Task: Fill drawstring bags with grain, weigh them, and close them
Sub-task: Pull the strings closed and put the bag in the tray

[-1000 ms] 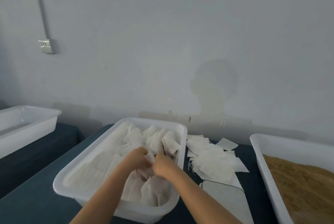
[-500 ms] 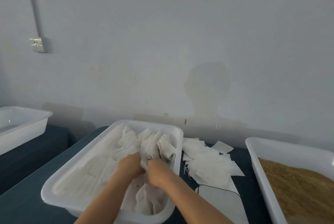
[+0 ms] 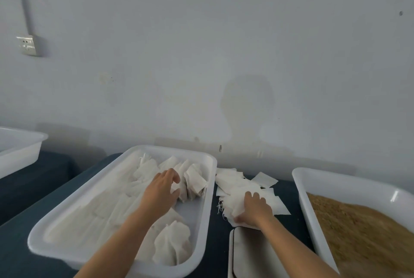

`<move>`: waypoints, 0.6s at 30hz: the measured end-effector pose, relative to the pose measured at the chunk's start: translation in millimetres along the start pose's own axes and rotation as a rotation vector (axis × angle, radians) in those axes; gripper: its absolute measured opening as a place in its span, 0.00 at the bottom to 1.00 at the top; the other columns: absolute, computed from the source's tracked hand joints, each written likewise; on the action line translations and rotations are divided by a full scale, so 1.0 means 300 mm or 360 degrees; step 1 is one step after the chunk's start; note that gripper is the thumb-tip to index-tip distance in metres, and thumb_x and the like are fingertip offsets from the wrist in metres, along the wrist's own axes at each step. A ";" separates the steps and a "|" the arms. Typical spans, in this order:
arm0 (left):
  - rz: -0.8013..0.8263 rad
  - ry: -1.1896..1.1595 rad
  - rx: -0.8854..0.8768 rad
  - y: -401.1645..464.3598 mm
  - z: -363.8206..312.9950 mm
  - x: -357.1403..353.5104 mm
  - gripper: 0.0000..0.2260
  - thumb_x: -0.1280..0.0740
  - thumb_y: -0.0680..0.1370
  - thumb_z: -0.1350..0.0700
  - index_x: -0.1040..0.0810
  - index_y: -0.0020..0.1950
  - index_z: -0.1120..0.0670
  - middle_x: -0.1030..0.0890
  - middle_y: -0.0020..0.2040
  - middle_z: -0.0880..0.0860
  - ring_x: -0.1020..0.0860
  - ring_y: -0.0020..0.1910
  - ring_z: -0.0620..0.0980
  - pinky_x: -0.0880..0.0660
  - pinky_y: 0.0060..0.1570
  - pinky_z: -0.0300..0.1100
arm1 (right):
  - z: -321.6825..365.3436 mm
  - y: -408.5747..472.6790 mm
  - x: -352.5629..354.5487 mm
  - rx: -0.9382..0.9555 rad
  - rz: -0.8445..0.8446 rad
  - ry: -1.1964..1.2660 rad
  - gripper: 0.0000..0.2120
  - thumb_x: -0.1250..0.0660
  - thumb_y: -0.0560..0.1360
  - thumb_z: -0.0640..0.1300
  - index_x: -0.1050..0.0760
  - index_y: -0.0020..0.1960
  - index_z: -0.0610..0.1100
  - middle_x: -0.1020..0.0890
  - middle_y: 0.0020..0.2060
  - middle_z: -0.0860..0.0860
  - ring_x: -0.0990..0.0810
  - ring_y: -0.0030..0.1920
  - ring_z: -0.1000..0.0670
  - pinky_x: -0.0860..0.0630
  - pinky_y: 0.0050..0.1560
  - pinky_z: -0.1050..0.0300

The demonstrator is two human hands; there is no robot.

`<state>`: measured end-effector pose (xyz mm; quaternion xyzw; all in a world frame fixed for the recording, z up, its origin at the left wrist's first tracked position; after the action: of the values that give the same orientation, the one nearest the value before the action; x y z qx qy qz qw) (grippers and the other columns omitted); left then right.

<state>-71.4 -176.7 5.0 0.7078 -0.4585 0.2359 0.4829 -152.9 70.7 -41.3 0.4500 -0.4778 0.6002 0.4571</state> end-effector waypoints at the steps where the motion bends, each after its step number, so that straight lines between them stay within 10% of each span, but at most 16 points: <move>1: 0.0020 0.0014 -0.0003 0.000 0.002 -0.002 0.08 0.35 0.76 0.58 0.31 0.52 0.51 0.28 0.50 0.43 0.29 0.54 0.46 0.38 0.45 0.34 | 0.004 0.003 -0.007 -0.0005 -0.0015 -0.0016 0.37 0.34 0.71 0.60 0.44 0.71 0.43 0.36 0.67 0.44 0.34 0.66 0.41 0.33 0.62 0.52; 10: 0.0056 0.0045 0.0014 -0.006 -0.012 -0.005 0.05 0.35 0.77 0.58 0.28 0.50 0.50 0.29 0.48 0.43 0.30 0.52 0.46 0.40 0.43 0.33 | 0.011 -0.006 0.064 0.0182 -0.0052 -0.0172 0.02 0.39 0.77 0.40 0.28 0.48 0.44 0.24 0.48 0.48 0.25 0.52 0.44 0.32 0.42 0.62; 12: 0.0064 0.0036 0.0009 -0.010 -0.021 -0.003 0.06 0.35 0.76 0.58 0.30 0.49 0.48 0.30 0.48 0.42 0.30 0.52 0.45 0.39 0.44 0.33 | -0.009 -0.008 0.072 0.0155 -0.0073 -0.0064 0.13 0.35 0.76 0.41 0.36 0.35 0.45 0.28 0.39 0.49 0.30 0.45 0.46 0.38 0.32 0.62; 18: -0.0105 -0.0074 -0.0068 -0.008 -0.094 0.047 0.06 0.35 0.77 0.61 0.27 0.48 0.50 0.26 0.48 0.43 0.29 0.51 0.46 0.33 0.49 0.36 | -0.046 -0.018 0.081 0.0204 -0.0200 0.0148 0.03 0.39 0.78 0.40 0.26 0.48 0.43 0.24 0.48 0.46 0.26 0.48 0.48 0.33 0.45 0.60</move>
<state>-59.6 -157.0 26.7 0.7174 -0.4508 0.1936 0.4946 -153.3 88.0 -18.6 0.4790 -0.3876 0.6199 0.4859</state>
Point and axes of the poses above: each hand's wrist, its own y-axis towards the middle knuckle, its own x-axis out of the back of the hand, z = x × y, the point moved 3 cm from there along y, towards the middle knuckle
